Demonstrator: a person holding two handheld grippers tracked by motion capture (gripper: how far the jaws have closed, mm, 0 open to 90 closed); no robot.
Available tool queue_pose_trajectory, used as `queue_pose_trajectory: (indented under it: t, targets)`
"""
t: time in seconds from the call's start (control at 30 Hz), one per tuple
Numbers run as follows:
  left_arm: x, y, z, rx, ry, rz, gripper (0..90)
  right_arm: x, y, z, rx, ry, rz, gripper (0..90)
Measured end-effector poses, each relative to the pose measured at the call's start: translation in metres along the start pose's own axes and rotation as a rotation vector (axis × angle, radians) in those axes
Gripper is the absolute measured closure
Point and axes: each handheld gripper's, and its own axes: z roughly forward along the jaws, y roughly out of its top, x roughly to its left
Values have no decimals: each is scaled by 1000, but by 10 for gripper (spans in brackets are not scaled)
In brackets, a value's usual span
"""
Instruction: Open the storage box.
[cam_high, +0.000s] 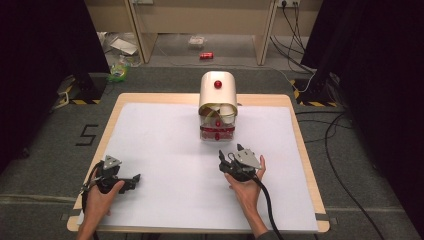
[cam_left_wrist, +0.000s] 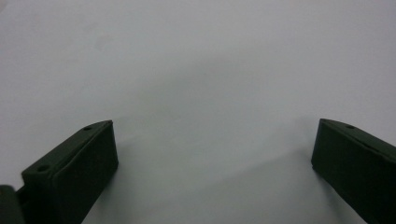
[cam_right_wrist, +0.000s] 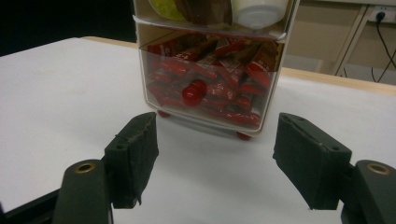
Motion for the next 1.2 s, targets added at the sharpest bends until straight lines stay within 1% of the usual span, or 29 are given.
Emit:
queue_pose_trajectory:
  t: [0.13, 0.23, 0.33, 0.4, 0.5, 0.63, 0.7, 0.77, 0.87, 0.9, 0.93, 1.03, 1.07, 1.2]
  targets:
    - [0, 0, 0, 0, 0, 0, 0, 0, 0, 5, 26, -8, 42, 298]
    - [0, 0, 0, 0, 0, 0, 0, 1, 0, 8, 28, -23, 42, 277]
    - [0, 0, 0, 0, 0, 0, 0, 2, -2, 11, 45, -27, 55, 285]
    - [0, 0, 0, 0, 0, 0, 0, 2, -2, 13, 43, -34, 51, 297]
    - [0, 0, 0, 0, 0, 0, 0, 4, -2, 14, 26, -60, 41, 312]
    - [0, 0, 0, 0, 0, 0, 0, 5, -2, 18, 21, -73, 70, 321]
    - [0, 0, 0, 0, 0, 1, 0, 5, -2, 19, 21, -77, 78, 327]
    - [0, 0, 0, -1, 1, 0, 0, 5, -3, 21, 21, -81, 82, 337]
    - [0, 0, 0, -1, 1, 0, 0, 6, -3, 22, 26, -87, 77, 357]
    - [0, 0, 0, 0, 0, 0, 0, 6, -4, 23, 20, -81, 76, 365]
    - [0, 0, 0, 0, 0, 0, 0, 6, -4, 23, 26, -80, 71, 375]
    - [0, 0, 0, -1, 0, 0, 0, 6, -3, 26, 15, -73, 81, 397]
    - [0, 0, 0, -1, 0, 0, 0, 6, -2, 27, 19, -73, 84, 398]
    - [0, 0, 0, -1, 0, 0, 0, 11, 1, 32, 19, -62, 79, 430]
